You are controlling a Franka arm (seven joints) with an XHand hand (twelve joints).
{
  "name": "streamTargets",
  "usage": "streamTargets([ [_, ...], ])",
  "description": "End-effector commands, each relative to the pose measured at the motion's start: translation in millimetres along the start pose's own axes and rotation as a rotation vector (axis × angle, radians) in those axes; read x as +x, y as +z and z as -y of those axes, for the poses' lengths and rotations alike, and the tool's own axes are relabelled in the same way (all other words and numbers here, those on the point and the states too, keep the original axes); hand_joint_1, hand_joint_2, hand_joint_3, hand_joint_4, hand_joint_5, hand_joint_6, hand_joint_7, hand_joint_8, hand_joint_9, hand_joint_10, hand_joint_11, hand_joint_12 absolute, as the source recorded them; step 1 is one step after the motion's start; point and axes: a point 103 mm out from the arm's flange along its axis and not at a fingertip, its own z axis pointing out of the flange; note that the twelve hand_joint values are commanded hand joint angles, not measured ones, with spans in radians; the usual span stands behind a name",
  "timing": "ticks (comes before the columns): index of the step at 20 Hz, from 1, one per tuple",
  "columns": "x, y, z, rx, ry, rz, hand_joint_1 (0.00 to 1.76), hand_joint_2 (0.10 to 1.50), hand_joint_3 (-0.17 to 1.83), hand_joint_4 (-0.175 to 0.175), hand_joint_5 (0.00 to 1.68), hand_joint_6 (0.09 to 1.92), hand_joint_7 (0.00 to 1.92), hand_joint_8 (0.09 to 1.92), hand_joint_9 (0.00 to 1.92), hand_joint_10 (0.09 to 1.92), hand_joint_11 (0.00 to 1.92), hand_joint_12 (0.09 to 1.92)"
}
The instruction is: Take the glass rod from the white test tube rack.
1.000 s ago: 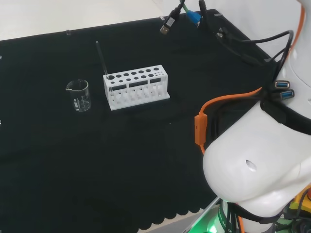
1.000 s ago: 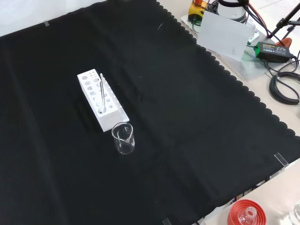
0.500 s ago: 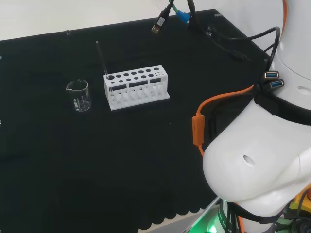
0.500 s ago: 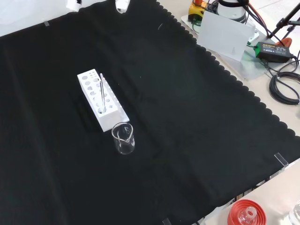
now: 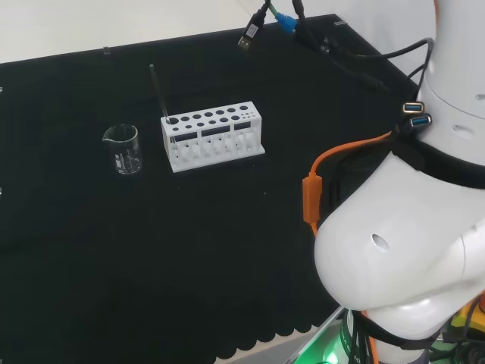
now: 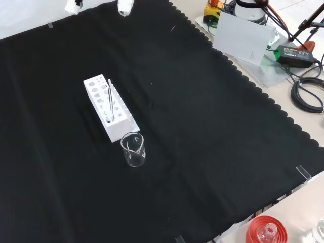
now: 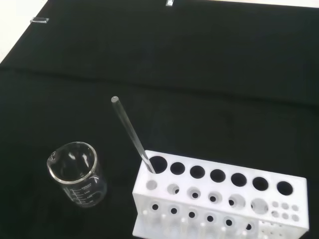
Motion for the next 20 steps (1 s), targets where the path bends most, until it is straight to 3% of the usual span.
streamTargets([
  [1,29,14,-28,0.025,-0.061,0.02,0.41,0.82,0.18,0.013,0.32,0.09,0.24,0.83,0.47,0.9,0.49,1.37],
  [20,26,61,-51,0.08,-0.092,0.022,0.41,0.82,0.19,0.008,0.34,0.09,0.27,0.82,0.51,0.89,0.49,1.38],
])
